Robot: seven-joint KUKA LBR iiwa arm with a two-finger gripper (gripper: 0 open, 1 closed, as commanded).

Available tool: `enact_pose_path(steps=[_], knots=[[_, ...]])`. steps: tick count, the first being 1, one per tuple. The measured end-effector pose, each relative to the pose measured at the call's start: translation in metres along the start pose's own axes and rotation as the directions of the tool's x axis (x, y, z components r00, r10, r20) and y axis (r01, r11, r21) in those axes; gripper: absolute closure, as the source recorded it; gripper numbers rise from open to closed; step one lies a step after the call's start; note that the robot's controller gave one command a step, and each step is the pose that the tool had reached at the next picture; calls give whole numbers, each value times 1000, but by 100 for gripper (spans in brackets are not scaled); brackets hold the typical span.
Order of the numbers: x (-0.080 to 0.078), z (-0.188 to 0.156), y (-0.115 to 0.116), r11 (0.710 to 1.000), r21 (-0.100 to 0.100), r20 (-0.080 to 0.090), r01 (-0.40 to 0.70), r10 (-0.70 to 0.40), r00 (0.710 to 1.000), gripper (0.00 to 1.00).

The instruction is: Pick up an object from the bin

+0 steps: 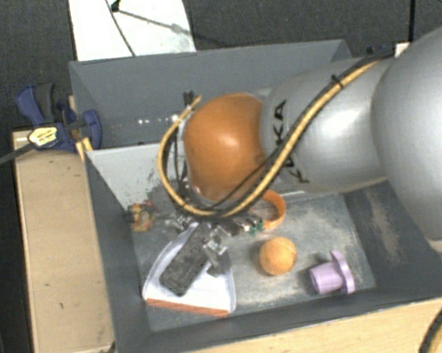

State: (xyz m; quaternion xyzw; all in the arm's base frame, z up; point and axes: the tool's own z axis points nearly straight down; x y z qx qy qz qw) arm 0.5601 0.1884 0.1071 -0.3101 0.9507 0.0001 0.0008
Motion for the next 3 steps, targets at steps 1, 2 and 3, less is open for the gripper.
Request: enact_pose_path(steps=[1,2,3], knots=[[-6,26,-4,980,3,14,201,-201,980,100],[-6,26,-4,980,3,14,199,-199,980,100],[-20,-99,-3,980,0,3,199,-199,980,100]])
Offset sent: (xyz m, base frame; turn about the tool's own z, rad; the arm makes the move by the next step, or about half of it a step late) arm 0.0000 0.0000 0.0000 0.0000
